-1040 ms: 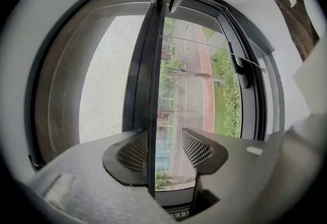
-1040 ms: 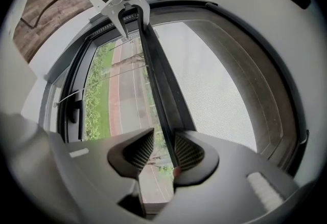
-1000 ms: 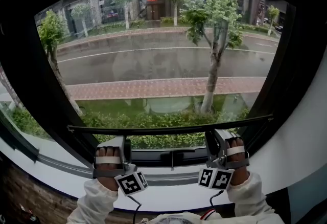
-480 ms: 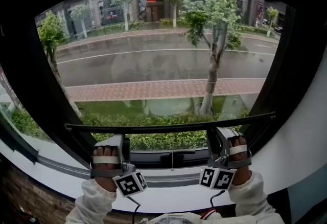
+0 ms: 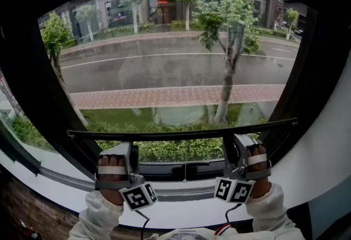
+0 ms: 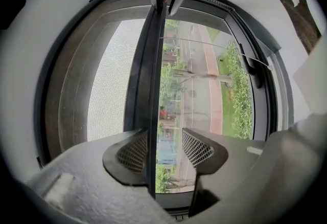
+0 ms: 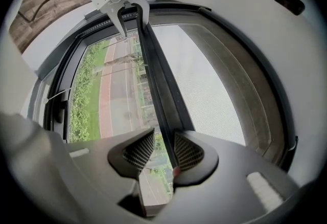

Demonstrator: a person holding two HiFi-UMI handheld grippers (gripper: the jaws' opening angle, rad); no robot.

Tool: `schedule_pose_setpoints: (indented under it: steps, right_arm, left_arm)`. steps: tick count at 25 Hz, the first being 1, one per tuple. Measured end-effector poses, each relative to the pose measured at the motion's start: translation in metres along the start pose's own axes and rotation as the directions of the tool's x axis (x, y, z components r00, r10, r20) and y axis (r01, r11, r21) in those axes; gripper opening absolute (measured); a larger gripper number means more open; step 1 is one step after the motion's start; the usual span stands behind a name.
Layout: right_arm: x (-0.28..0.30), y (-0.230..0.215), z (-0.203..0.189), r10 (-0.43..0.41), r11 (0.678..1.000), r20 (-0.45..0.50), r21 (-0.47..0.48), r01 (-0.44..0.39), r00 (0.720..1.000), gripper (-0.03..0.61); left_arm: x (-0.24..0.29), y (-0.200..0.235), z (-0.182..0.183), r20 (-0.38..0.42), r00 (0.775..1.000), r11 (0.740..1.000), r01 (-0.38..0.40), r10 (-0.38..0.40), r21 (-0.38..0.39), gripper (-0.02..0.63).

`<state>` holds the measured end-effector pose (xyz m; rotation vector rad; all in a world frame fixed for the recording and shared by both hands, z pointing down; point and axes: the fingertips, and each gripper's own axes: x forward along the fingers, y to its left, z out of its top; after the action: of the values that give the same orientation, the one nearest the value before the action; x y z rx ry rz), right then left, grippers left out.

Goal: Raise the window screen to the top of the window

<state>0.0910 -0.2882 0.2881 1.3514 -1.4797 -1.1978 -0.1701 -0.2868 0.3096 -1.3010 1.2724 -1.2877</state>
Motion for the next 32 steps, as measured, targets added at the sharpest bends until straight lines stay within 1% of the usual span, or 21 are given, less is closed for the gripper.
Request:
schedule_pose_setpoints:
  steps: [16, 27, 32]
  right_arm:
    - [0.0007, -0.0003, -0.0011, -0.099, 0.995, 0.024, 0.013, 0.099, 0.995, 0.123]
    - [0.0007, -0.0009, -0.0015, -0.138, 0.990, 0.028, 0.022, 0.138, 0.990, 0.121]
    - [0.0005, -0.0010, -0.0013, -0.153, 0.988, 0.031, 0.022, 0.153, 0.988, 0.117]
  left_arm:
    - [0.0022, 0.0014, 0.0007, 0.009, 0.996, 0.996, -0.086, 0.086, 0.009, 0.204]
    - [0.0020, 0.0035, 0.0009, 0.016, 0.992, 0.992, -0.129, 0.129, 0.003, 0.204]
    - [0.0022, 0.0036, 0.0007, 0.018, 0.991, 0.991, -0.136, 0.136, 0.002, 0.204]
